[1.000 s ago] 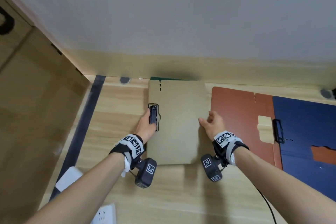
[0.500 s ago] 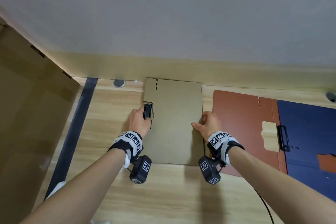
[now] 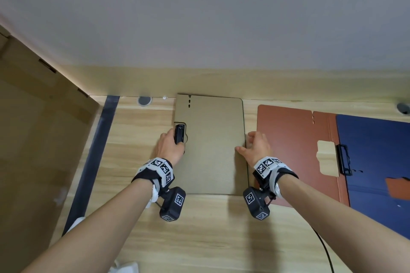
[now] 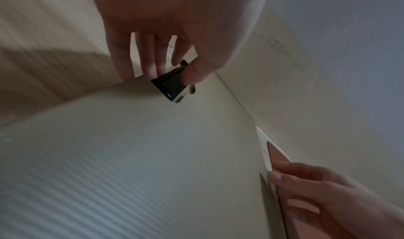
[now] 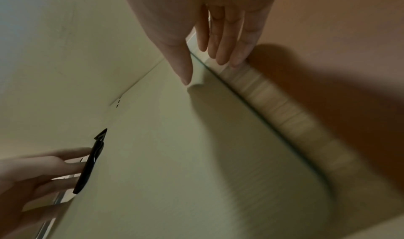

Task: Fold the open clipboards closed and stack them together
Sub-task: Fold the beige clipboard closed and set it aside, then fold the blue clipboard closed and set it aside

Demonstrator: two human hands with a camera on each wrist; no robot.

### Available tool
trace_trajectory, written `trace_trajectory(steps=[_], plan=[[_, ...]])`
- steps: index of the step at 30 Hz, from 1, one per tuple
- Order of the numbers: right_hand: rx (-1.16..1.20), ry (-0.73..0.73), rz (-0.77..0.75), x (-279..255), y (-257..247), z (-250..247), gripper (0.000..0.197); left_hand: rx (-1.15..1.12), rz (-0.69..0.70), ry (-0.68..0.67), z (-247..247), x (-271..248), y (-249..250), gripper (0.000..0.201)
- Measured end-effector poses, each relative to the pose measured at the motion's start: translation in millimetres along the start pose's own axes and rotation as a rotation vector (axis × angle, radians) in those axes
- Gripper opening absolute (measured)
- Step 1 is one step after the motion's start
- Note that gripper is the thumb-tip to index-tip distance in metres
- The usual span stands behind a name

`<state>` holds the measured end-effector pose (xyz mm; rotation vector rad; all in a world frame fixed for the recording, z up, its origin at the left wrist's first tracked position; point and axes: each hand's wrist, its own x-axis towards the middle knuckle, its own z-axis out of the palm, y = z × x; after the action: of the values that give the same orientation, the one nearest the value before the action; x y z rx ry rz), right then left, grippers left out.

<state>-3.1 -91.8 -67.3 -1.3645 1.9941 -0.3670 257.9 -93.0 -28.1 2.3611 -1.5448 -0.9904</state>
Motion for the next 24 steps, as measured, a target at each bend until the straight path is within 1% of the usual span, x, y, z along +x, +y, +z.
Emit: trace_trajectory(steps=[1, 3, 5, 6, 9, 13, 18, 20, 22, 24], plan=[[0.007, 0.004, -0.001, -1.6, 3.9, -4.5, 0.06, -0.004, -0.002, 0.023, -0.3, -3.2, 3.7, 0.051], [0.028, 0.029, -0.024, -6.0, 15.8, -15.6, 0.052, -0.007, 0.028, 0.076, 0.7, -11.2, 13.9, 0.053], [0.014, 0.049, -0.05, -12.1, 32.4, -30.9, 0.041, -0.012, 0.094, 0.116, 4.1, -20.2, 28.5, 0.054], [-0.021, 0.053, -0.055, -16.1, 42.7, -39.0, 0.039, -0.019, 0.125, 0.118, 8.0, -24.5, 36.5, 0.055], [-0.156, 0.064, -0.041, -32.2, 77.3, -64.2, 0.044, -0.03, 0.22, 0.085, 29.6, -41.5, 58.6, 0.056], [-0.229, 0.109, -0.011, -54.8, 128.4, -93.5, 0.05, -0.024, 0.379, -0.007, 72.0, -77.2, 84.6, 0.056], [-0.284, 0.125, 0.04, -71.8, 187.7, -130.8, 0.057, 0.006, 0.511, -0.218, 132.8, -121.4, 114.0, 0.058], [-0.289, 0.128, 0.069, -76.8, 207.9, -142.2, 0.058, 0.088, 0.539, -0.319, 155.0, -135.6, 119.6, 0.061], [-0.293, 0.115, 0.093, -82.1, 226.8, -151.7, 0.059, 0.243, 0.541, -0.395, 173.5, -147.9, 122.5, 0.064], [-0.305, 0.101, 0.109, -86.5, 243.6, -158.2, 0.063, 0.438, 0.549, -0.399, 186.3, -158.7, 123.2, 0.067]])
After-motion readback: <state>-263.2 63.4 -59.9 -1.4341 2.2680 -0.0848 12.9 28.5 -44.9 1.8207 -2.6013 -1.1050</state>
